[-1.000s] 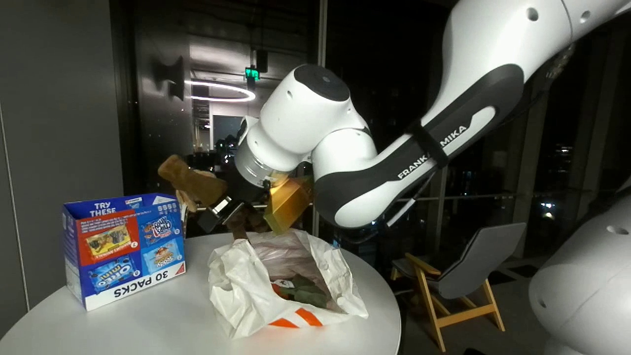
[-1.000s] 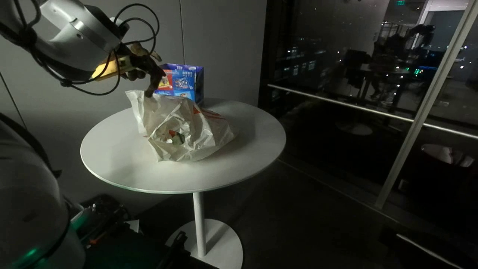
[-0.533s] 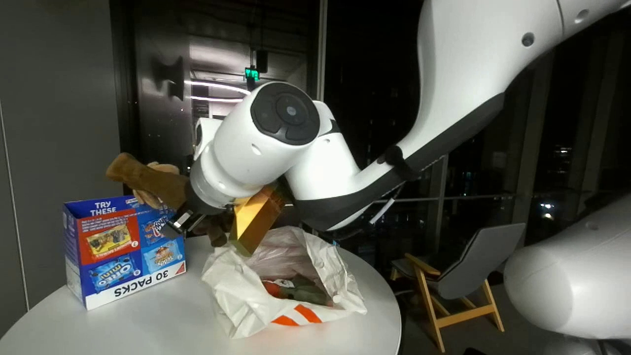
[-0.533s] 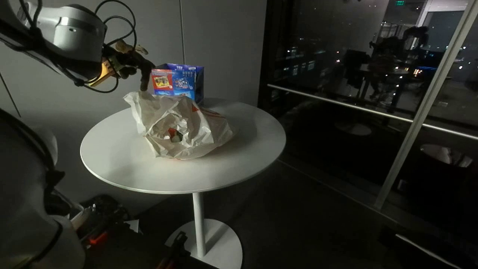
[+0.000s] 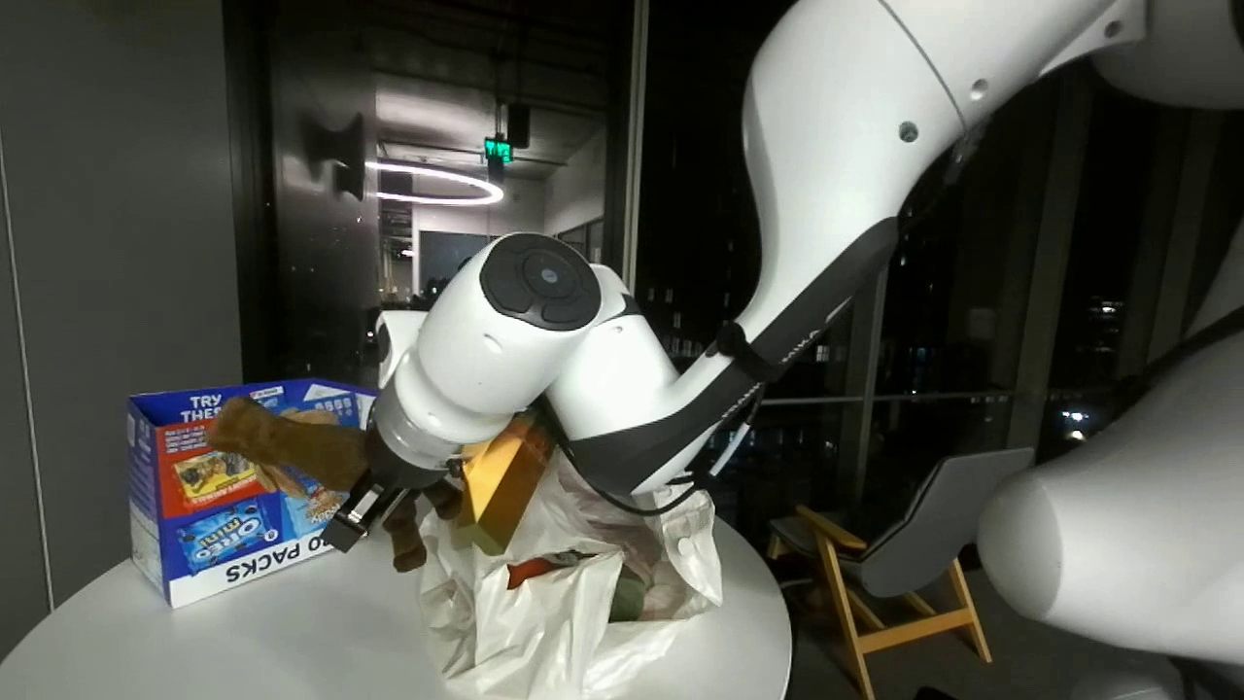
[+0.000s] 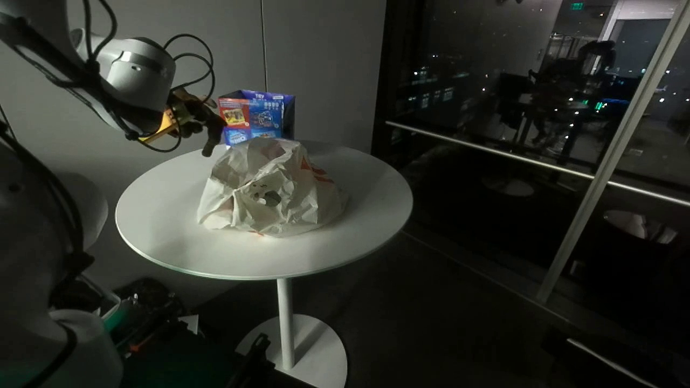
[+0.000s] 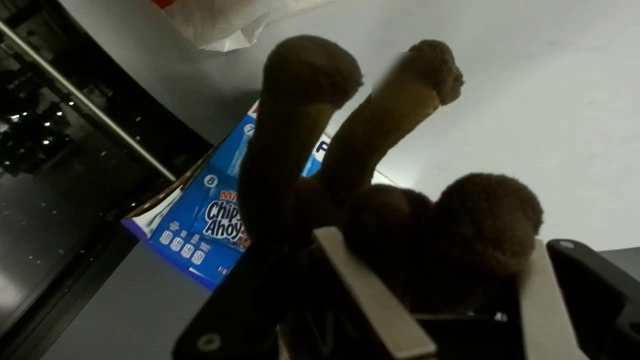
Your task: Remove the moose, radish and eraser from the plastic bag and place them on the table.
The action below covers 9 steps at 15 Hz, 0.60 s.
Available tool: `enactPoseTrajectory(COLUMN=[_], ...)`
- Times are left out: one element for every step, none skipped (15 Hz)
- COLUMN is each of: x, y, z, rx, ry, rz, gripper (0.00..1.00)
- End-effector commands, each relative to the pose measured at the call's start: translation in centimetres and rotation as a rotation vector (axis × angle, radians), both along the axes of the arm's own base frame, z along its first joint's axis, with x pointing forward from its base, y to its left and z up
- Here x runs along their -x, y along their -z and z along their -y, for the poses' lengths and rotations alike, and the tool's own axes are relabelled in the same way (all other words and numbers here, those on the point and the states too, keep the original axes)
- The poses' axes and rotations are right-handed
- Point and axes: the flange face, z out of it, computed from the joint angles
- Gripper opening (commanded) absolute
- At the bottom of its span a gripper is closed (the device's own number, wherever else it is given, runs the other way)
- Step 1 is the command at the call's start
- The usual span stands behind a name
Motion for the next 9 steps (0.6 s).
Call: enactPoseTrajectory(x=[-1.4,-1.3,-1.1,-0.7,-0.3,0.0,0.0,0.0,-0.1], y=[-1.5,-1.6,-1.7,-1.7,-1.5,0.4,-0.7,0.2,1.4], z=[0.9,1.0,1.1,1.1,1.0,0.5,0.5,0.2,-0.2], rx=[-0.099,-0.113,-0.125,-0.136,-0.143,-0.132,-0.145,-0.130,-0.099], ry=[-0.092,-0.119,-0.148,-0.175,-0.205,-0.227,-0.253,-0.270,-0.275], rz=[-0.112,-0.138,-0.164,-0.194,-0.226,-0.292,-0.311,-0.366,-0.431], gripper=[0.07,0.07,0.07,0.07,0.07,0.07,0.07,0.07,0.07])
